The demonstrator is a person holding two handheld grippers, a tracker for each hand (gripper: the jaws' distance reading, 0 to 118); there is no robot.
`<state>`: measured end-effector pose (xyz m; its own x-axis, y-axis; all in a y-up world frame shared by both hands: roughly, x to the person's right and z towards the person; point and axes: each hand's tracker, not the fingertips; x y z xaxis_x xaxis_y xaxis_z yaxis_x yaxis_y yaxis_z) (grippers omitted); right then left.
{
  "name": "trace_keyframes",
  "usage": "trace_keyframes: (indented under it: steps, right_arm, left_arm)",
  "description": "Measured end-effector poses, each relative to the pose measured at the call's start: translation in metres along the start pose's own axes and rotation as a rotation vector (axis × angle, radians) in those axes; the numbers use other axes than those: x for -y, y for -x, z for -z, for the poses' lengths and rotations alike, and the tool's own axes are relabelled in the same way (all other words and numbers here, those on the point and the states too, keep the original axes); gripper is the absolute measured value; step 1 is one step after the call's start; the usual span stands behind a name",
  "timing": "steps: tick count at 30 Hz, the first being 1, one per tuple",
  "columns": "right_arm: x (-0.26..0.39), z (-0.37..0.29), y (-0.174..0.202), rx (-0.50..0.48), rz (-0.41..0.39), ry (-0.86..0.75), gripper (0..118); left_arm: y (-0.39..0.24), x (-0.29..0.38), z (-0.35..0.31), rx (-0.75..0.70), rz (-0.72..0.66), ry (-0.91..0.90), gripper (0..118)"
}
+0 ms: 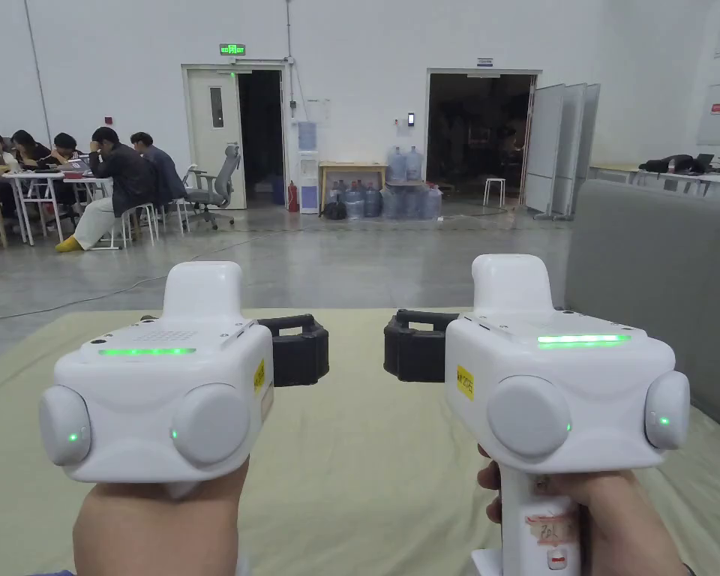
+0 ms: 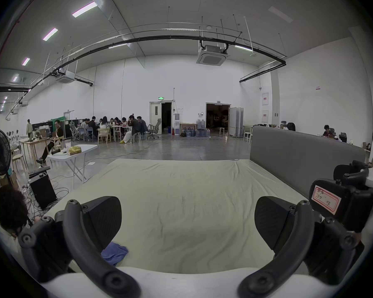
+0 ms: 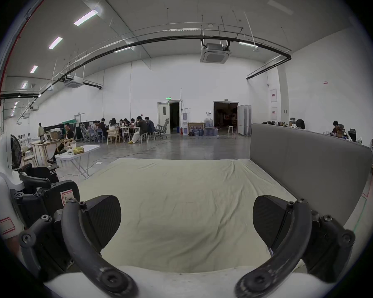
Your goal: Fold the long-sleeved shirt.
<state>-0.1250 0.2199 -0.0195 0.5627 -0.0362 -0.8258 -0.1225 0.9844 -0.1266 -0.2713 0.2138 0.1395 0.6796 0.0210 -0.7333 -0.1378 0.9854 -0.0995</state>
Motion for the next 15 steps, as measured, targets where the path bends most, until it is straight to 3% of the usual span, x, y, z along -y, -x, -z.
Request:
trace_keyframes:
  steps: [15]
  right_arm:
    - [-0.0007,-0.0018,0.0039,-0.001,-0.018,-0.007,118]
  left_arm:
    - [-0.0007,-0.0029,-0.0021,-0.003,0.006,-0.006,118]
